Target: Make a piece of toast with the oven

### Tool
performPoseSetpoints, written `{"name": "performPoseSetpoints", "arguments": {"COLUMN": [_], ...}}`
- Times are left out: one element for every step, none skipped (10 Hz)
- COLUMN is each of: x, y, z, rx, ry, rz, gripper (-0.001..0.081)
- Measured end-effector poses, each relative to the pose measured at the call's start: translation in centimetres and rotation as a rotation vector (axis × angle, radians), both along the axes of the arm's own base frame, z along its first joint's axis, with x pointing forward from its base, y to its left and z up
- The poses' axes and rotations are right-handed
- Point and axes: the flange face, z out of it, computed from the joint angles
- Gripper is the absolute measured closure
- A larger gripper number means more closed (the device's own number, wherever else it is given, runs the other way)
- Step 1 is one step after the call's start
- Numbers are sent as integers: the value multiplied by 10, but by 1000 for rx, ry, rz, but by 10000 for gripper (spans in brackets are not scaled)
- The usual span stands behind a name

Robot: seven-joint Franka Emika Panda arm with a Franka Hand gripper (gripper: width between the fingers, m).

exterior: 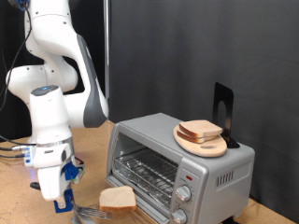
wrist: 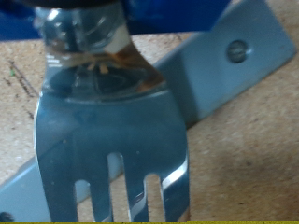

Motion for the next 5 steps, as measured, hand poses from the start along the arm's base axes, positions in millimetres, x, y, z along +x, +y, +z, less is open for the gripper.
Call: {"name": "performPoseSetpoints", "arguments": {"x": [-5,-10,-17,-23,-30], "y": [2,3,3,3,4], "z": [0,0,2,3,3], "rx": [-2,0,2,5,11], "ry": [19,46,64,77,85], "rz": [21,41,59,68,70], "gripper": [440,440,440,440,440]}}
